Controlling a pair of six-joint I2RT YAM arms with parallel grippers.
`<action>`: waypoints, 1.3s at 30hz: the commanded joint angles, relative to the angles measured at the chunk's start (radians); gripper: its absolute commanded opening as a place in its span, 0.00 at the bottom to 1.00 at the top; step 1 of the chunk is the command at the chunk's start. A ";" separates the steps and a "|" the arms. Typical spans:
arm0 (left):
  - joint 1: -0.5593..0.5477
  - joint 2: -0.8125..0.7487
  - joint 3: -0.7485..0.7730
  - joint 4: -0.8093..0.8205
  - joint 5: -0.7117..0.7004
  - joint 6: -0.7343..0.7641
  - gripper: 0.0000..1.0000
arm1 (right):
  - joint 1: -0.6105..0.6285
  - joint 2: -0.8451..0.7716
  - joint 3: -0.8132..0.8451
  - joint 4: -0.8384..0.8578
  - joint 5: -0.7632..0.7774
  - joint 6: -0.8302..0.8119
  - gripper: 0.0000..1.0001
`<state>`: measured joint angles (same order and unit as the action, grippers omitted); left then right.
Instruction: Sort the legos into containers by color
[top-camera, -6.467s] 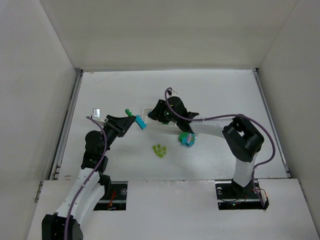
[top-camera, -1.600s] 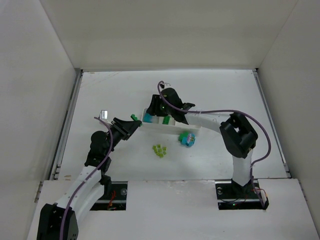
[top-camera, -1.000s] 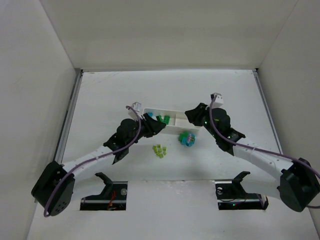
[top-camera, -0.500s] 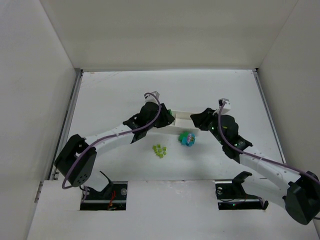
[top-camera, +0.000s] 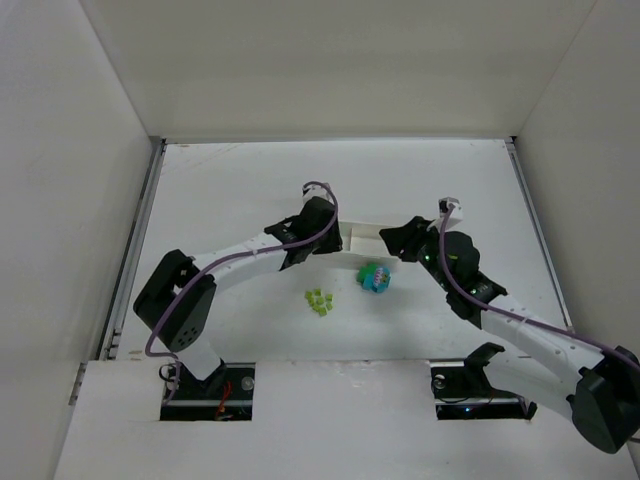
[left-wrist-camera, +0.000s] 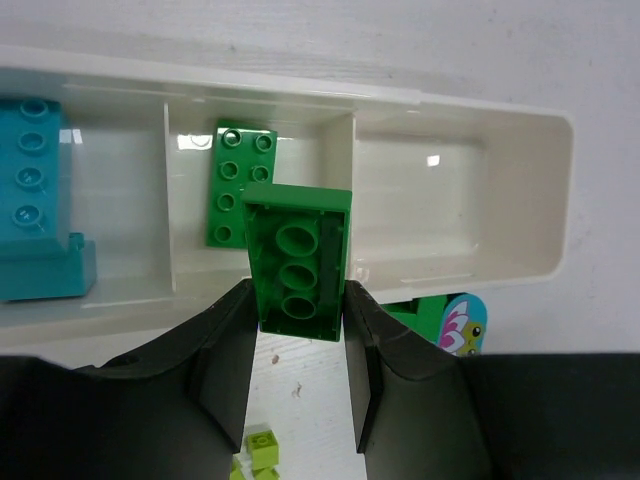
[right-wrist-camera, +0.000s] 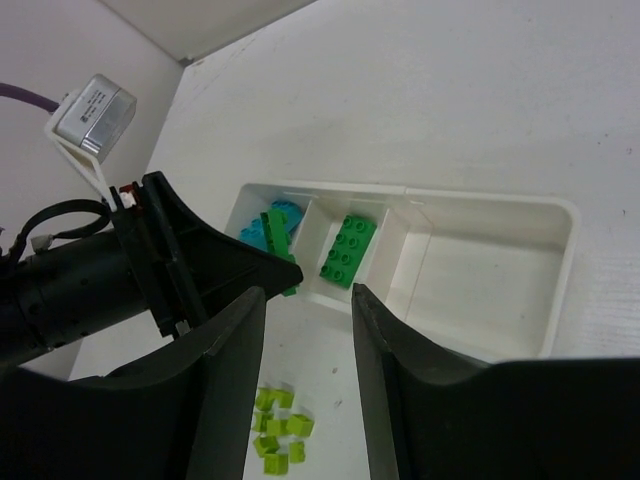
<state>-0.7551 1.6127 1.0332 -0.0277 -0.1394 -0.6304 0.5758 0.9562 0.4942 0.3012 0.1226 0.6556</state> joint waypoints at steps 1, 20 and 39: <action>-0.011 0.009 0.059 -0.046 -0.062 0.073 0.18 | -0.001 0.004 0.000 0.065 -0.011 0.009 0.46; 0.018 0.079 0.125 -0.054 -0.060 0.129 0.26 | -0.001 0.033 0.001 0.081 -0.021 0.010 0.47; 0.004 -0.095 0.036 0.003 -0.094 0.132 0.43 | -0.001 0.022 0.004 0.039 0.005 -0.002 0.36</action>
<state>-0.7448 1.6421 1.0977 -0.0715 -0.2119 -0.5049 0.5758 0.9897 0.4934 0.3210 0.1123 0.6590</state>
